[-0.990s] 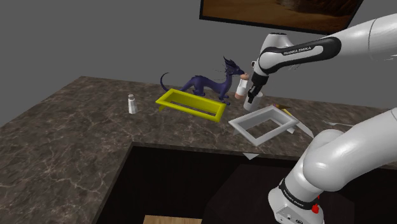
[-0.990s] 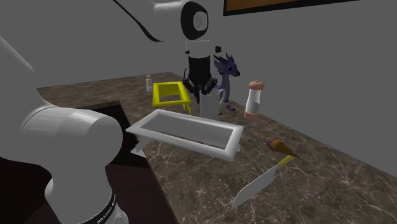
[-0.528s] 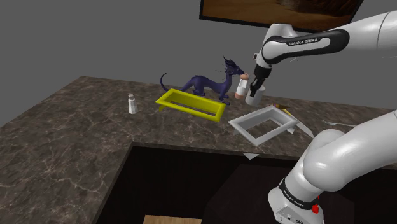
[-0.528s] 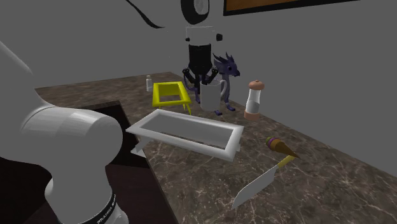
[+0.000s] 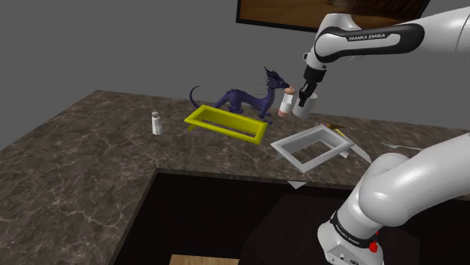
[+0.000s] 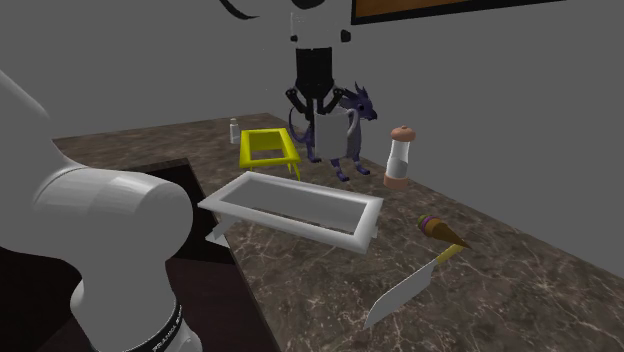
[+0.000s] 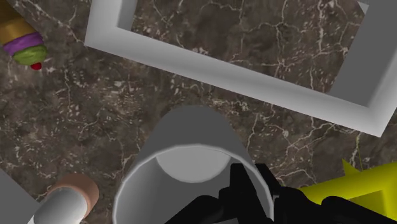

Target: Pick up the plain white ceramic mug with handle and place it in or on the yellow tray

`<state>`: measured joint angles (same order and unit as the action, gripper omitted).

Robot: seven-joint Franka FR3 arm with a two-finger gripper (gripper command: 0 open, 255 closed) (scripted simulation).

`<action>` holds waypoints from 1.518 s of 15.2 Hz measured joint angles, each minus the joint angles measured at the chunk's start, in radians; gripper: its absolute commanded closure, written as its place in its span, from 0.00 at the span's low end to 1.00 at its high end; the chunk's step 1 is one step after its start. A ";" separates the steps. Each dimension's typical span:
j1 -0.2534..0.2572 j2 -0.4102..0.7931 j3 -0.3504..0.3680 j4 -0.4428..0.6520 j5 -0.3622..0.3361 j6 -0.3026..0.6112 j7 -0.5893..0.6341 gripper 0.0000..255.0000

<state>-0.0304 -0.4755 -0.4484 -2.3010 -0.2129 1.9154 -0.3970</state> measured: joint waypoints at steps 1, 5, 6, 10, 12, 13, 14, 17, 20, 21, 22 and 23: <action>0.001 0.001 0.001 0.014 0.002 -0.013 -0.001 1.00; 0.027 0.037 0.031 0.057 0.027 -0.026 0.037 1.00; 0.037 0.054 0.041 0.068 0.036 -0.022 0.051 1.00; 0.082 0.146 0.082 0.155 0.082 -0.027 0.111 1.00; 0.102 0.178 0.106 0.189 0.098 -0.033 0.145 1.00; 0.111 0.209 0.110 0.216 0.109 -0.029 0.152 1.00; 0.120 0.228 0.121 0.234 0.117 -0.031 0.169 1.00; 0.148 0.300 0.149 0.312 0.143 -0.042 0.212 1.00; 0.171 0.372 0.172 0.390 0.165 -0.053 0.250 1.00; 0.179 0.399 0.180 0.425 0.172 -0.061 0.264 1.00; 0.186 0.429 0.187 0.456 0.181 -0.063 0.274 1.00; 0.194 0.455 0.195 0.493 0.187 -0.076 0.289 1.00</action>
<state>0.1638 -0.0205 -0.2533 -1.8078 -0.0260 1.8391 -0.1078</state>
